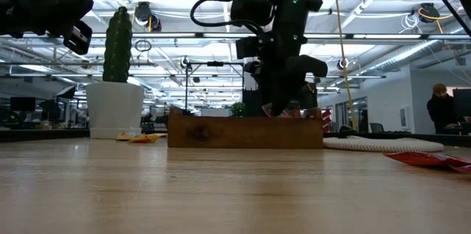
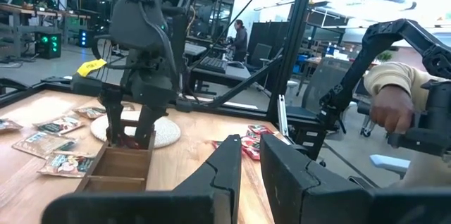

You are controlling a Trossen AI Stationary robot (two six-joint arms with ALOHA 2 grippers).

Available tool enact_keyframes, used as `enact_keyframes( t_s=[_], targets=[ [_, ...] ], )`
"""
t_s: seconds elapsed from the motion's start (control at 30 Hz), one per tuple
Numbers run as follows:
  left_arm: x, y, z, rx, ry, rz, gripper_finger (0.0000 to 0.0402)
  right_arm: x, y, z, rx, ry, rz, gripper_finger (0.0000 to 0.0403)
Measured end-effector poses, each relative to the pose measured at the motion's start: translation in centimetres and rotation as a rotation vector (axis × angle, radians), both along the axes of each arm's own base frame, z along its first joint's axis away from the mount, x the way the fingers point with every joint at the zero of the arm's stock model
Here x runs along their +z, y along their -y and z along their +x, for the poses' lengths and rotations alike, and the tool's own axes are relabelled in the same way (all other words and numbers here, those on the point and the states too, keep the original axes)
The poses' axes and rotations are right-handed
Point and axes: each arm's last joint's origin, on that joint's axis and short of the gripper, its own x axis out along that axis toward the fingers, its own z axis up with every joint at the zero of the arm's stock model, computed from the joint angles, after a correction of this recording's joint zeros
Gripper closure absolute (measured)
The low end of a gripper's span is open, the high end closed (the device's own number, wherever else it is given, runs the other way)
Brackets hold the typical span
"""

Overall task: Pick & Place Tea
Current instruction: Put the red tea bag into the right section of the wooden organizer

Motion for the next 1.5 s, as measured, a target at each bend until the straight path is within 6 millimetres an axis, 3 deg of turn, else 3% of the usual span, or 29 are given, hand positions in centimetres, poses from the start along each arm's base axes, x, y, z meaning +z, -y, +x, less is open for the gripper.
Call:
enact_keyframes(
  t_s=[0.47,0.83,1.03,1.13,1.4,1.5],
  targets=[
    [0.0,0.0,0.0,0.000,0.000,0.000,0.0344,0.2,-0.9,-0.2,0.005,-0.029,-0.073,0.0257],
    [0.0,0.0,0.0,0.000,-0.001,0.000,0.0344,2.7,-1.4,-1.0,0.007,0.041,-0.072,0.0349],
    [0.0,0.0,0.0,0.000,0.000,0.000,0.0344,2.8,-1.4,-0.7,0.005,0.070,-0.074,0.0399],
    [0.0,0.0,0.0,0.000,0.000,0.000,0.0344,2.8,-1.4,-0.6,-0.011,0.088,-0.072,0.0377],
    [0.0,0.0,0.0,0.000,0.000,0.000,0.0344,2.9,-0.9,-0.6,-0.064,0.104,-0.025,0.0256],
    [0.0,0.0,0.0,0.000,0.000,0.000,0.0344,2.8,-1.0,-0.5,-0.045,0.103,-0.006,0.0229]
  ],
)
